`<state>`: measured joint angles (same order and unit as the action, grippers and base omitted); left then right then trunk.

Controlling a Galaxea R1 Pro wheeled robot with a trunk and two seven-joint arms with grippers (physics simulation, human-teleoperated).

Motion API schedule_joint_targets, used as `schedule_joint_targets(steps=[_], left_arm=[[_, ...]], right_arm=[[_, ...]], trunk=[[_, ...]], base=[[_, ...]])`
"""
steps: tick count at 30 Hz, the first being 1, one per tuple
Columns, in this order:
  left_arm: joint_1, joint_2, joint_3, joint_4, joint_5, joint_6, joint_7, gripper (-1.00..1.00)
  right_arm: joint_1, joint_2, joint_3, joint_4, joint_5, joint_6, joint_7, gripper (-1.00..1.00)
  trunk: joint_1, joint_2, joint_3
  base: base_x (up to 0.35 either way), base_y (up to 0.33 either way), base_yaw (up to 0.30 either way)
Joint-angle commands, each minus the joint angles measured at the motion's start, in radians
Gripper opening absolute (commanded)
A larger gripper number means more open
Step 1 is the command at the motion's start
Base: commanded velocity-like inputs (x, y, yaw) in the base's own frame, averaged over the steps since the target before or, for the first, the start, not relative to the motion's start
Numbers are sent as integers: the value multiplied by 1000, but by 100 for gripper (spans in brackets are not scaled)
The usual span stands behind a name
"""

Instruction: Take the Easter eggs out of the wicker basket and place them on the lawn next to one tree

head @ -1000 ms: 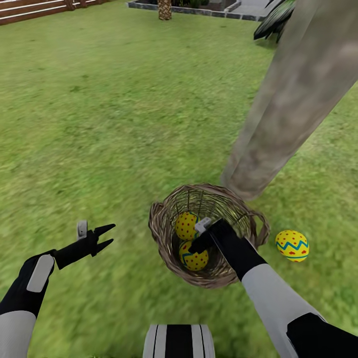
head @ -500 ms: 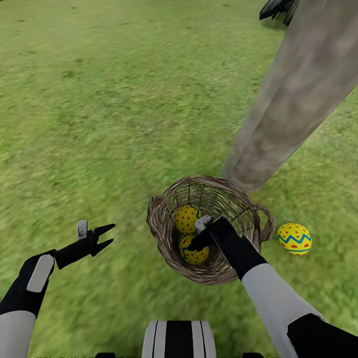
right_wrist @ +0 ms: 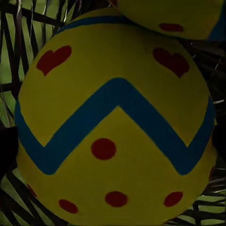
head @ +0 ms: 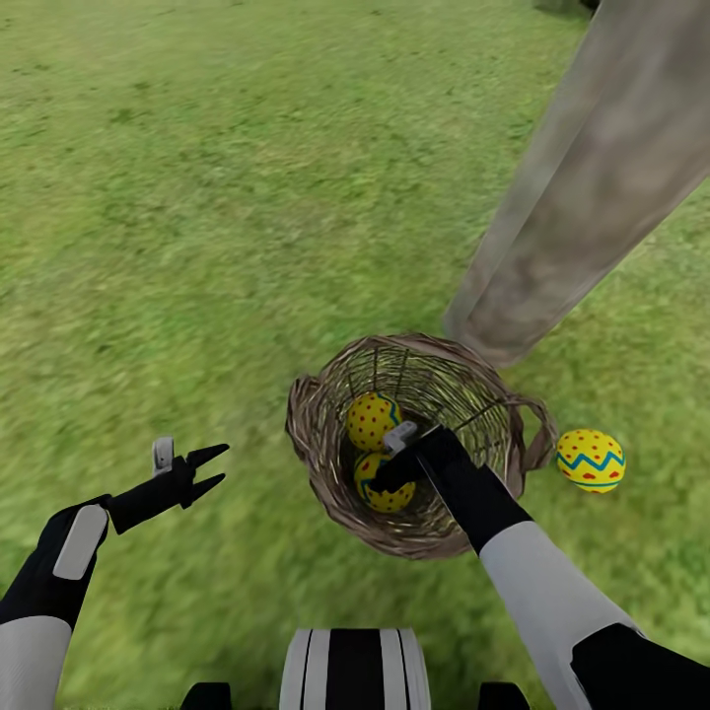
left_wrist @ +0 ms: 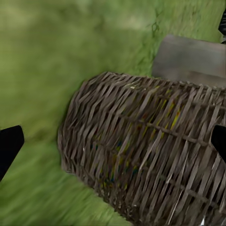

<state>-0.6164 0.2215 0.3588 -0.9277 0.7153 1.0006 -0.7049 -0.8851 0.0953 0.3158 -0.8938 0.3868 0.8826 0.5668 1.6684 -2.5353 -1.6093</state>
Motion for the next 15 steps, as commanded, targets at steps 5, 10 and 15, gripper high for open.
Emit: schedule_joint_targets(steps=[5, 10, 15], left_arm=[[-1, 0, 2, 0, -4, 4, -5, 100], [-1, 1, 68, 4, 14, 6, -19, 100], [0, 5, 82, 23, 78, 6, -24, 100]], right_arm=[[0, 0, -1, 27, 29, -4, 7, -100], [0, 0, 0, 27, 29, -2, 10, -100], [0, 0, 0, 28, 29, -2, 10, -100]], trunk=[[2, -1, -20], [3, -2, -28], [4, -2, -36]], base=[[0, 0, 0], [0, 0, 0], [0, 0, 0]])
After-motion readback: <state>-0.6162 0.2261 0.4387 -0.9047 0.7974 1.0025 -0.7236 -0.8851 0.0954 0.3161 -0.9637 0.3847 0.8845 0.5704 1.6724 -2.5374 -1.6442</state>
